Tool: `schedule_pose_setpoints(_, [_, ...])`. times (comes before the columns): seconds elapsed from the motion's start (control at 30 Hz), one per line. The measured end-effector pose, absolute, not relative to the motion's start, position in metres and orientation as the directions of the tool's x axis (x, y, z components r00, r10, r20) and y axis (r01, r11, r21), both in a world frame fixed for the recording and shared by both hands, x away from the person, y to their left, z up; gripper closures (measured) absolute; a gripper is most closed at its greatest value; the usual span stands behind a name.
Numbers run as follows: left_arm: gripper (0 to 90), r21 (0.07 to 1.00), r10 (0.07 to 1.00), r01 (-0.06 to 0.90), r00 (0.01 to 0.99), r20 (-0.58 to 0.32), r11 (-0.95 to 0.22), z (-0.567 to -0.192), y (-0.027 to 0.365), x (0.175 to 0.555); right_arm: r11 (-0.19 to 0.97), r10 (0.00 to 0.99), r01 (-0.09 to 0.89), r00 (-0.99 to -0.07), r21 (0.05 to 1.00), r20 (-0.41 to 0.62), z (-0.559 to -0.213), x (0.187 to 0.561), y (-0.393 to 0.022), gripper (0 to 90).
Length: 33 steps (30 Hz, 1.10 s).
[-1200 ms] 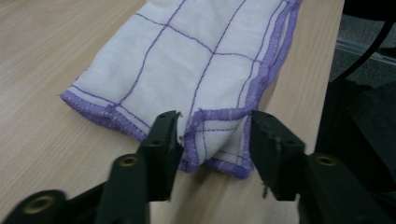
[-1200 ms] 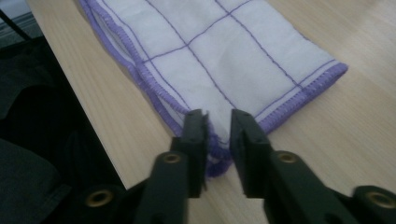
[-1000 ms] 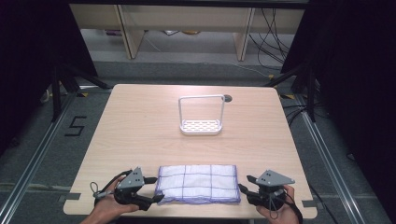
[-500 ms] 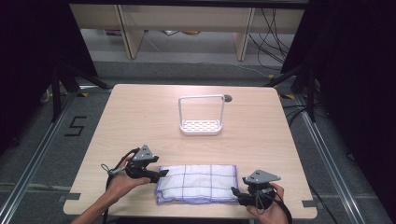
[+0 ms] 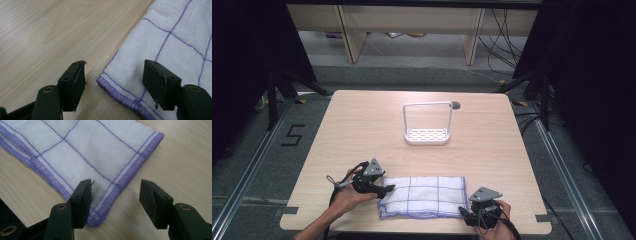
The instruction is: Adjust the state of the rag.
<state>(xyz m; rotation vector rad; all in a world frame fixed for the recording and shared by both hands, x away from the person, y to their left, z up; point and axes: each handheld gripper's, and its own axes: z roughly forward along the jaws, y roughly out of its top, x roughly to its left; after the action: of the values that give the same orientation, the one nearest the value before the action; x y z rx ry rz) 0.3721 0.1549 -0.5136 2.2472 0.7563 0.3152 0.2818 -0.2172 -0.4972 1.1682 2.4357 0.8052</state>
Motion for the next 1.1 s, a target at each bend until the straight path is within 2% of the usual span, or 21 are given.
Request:
schedule_pose_setpoints(0.33, [46.5, 0.717, 0.574, 0.423, 0.818, -0.039, -0.554, -0.515, 0.156, 0.372, 0.488, 0.793, 0.63, -0.609, 0.605, -0.006, -0.499, 0.278, -0.215, 45.4])
schedule_pose_setpoints(0.37, [48.8, 0.717, 0.563, 0.423, 0.825, -0.053, -0.554, -0.514, 0.156, 0.372, 0.493, 0.789, 0.621, -0.614, 0.61, -0.012, -0.5, 0.278, -0.216, 46.7])
schedule_pose_setpoints(0.4, [56.5, 0.727, 0.542, 0.412, 0.838, -0.066, -0.549, -0.515, 0.156, 0.371, 0.494, 0.785, 0.617, -0.619, 0.613, -0.01, -0.5, 0.277, -0.215, 50.6])
schedule_pose_setpoints(0.43, [59.9, 0.727, 0.542, 0.412, 0.838, -0.066, -0.549, -0.515, 0.156, 0.371, 0.494, 0.785, 0.617, -0.619, 0.613, -0.01, -0.5, 0.277, -0.215, 50.6])
schedule_pose_setpoints(0.47, [59.9, 0.722, 0.533, 0.409, 0.843, -0.067, -0.558, -0.515, 0.157, 0.37, 0.495, 0.784, 0.618, -0.621, 0.611, -0.007, -0.499, 0.276, -0.214, 52.0])
schedule_pose_setpoints(0.63, [74.8, 0.73, 0.512, 0.413, 0.853, -0.102, -0.544, -0.515, 0.156, 0.369, 0.49, 0.784, 0.62, -0.621, 0.613, 0.001, -0.499, 0.274, -0.213, 58.4])
schedule_pose_setpoints(0.73, [78.8, 0.732, 0.501, 0.384, 0.863, -0.067, -0.563, -0.515, 0.154, 0.366, 0.502, 0.762, 0.606, -0.647, 0.617, 0.016, -0.5, 0.273, -0.213, 70.6])
schedule_pose_setpoints(0.8, [79.7, 0.722, 0.488, 0.368, 0.871, -0.047, -0.587, -0.513, 0.155, 0.366, 0.487, 0.768, 0.615, -0.64, 0.62, 0.031, -0.501, 0.272, -0.212, 72.7])
schedule_pose_setpoints(0.83, [80.1, 0.731, 0.496, 0.37, 0.867, -0.05, -0.574, -0.514, 0.153, 0.365, 0.496, 0.752, 0.609, -0.658, 0.62, 0.044, -0.5, 0.272, -0.213, 79.9])
schedule_pose_setpoints(1.03, [81.2, 0.732, 0.503, 0.386, 0.862, -0.069, -0.561, -0.513, 0.158, 0.36, 0.541, 0.717, 0.546, -0.697, 0.64, -0.011, -0.501, 0.272, -0.211, 84.2])
schedule_pose_setpoints(1.1, [81.3, 0.743, 0.503, 0.387, 0.861, -0.078, -0.547, -0.513, 0.157, 0.358, 0.543, 0.717, 0.562, -0.697, 0.624, 0.003, -0.5, 0.272, -0.211, 84.4])
